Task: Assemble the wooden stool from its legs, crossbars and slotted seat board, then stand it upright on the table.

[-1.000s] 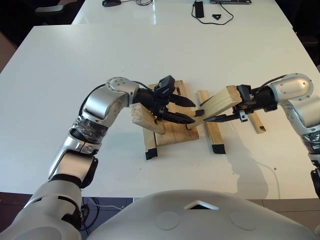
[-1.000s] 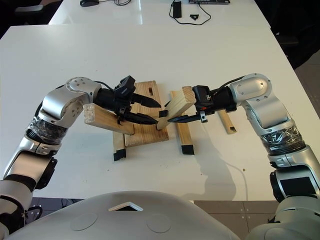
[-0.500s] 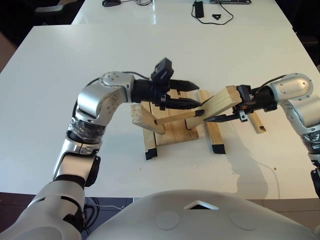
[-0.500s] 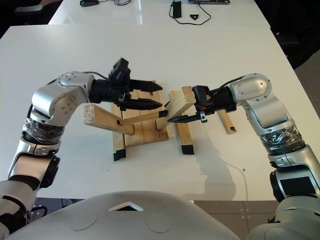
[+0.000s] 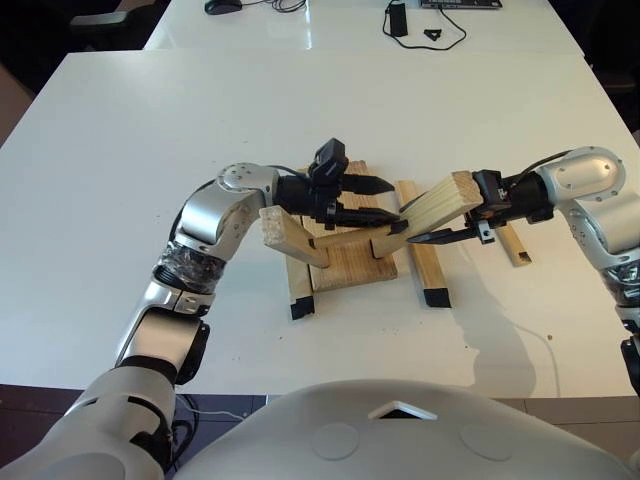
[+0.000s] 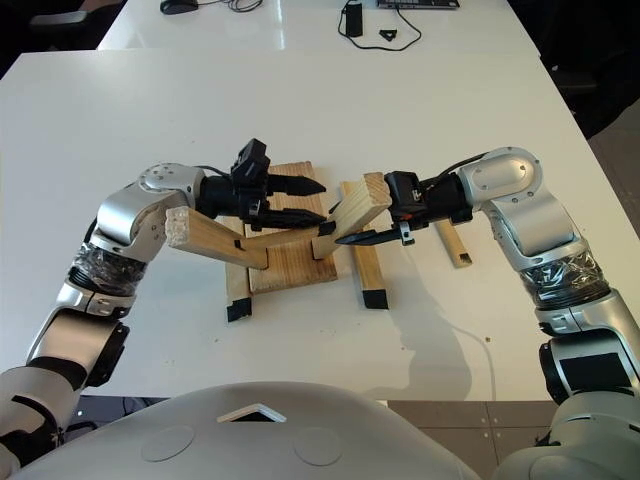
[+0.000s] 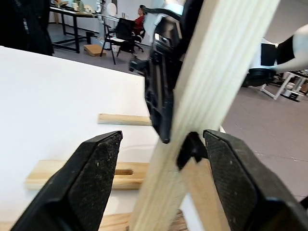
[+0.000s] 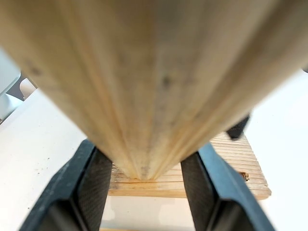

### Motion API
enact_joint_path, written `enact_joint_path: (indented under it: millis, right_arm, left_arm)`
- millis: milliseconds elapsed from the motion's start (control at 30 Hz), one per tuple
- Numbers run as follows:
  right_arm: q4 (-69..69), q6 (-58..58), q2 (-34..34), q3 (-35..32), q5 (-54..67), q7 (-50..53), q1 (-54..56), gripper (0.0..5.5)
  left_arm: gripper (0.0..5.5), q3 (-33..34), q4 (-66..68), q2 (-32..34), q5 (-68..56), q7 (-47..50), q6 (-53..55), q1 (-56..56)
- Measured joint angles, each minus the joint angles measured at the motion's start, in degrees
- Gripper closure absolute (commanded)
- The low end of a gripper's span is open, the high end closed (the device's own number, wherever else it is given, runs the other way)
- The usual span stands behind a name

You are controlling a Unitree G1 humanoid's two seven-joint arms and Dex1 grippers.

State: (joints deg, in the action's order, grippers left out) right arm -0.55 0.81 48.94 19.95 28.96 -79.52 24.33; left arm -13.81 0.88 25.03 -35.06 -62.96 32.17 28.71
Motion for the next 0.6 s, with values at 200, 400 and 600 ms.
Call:
enact_joint_path:
  millis: [200, 400, 600]
  right_arm:
    - [-1.17, -0.05, 0.34, -0.13, 0.00, 0.85, -0.89, 3.49]
    - [-3.60, -0.01, 1.57, -1.82, 0.02, 2.79, -3.92, 3.49]
    - [-3.52, 1.50, 1.78, -1.99, 0.06, 2.26, -3.41, 3.49]
  left_arm:
    - [2.37, 16.57, -10.00, 13.37, -3.22, 1.55, 1.44, -1.07]
    - [2.37, 21.73, -15.21, 28.68, 7.21, -8.89, -10.18, -26.08]
    - [2.37, 21.88, -24.11, 29.08, 7.84, -9.68, -13.05, -32.73]
